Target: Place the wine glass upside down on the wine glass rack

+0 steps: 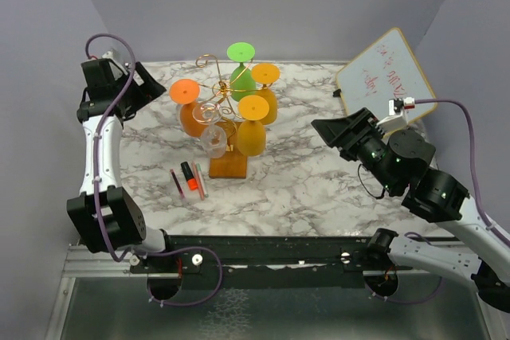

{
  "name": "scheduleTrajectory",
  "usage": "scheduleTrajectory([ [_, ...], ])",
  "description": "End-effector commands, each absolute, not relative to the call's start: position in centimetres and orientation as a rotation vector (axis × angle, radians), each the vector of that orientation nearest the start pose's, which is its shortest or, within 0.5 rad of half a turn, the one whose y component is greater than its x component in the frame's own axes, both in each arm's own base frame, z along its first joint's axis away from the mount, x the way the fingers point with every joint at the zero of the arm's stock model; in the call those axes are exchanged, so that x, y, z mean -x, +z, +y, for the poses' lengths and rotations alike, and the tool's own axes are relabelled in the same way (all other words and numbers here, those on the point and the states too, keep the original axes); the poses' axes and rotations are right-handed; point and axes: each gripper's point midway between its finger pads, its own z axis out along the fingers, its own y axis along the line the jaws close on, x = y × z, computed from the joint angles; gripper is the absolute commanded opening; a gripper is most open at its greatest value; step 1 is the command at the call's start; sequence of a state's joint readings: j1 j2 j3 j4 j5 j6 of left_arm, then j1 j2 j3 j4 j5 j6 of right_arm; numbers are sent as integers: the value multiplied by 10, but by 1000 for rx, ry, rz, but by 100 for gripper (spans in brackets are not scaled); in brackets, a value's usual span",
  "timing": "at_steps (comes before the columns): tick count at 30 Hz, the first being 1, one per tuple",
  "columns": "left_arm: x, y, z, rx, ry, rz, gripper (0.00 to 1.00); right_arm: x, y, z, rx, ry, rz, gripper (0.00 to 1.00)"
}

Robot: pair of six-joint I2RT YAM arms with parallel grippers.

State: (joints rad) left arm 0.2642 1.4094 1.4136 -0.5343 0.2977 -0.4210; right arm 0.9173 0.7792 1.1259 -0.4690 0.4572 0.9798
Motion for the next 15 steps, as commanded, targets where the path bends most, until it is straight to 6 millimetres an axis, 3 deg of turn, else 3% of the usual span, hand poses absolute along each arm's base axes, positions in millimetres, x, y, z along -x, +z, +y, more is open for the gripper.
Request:
scheduleTrajectory([
  [1,-404,257,-5,297,-708,2107,91,-211,375,199,-434,1014,1757,69],
  [7,-404,220,-9,336,-765,2183,90,-212,367,206,-434,1018,1785,68],
  [15,-410,190,-10,422,-805,2250,68,-213,361,210,-439,1022,1798,69],
])
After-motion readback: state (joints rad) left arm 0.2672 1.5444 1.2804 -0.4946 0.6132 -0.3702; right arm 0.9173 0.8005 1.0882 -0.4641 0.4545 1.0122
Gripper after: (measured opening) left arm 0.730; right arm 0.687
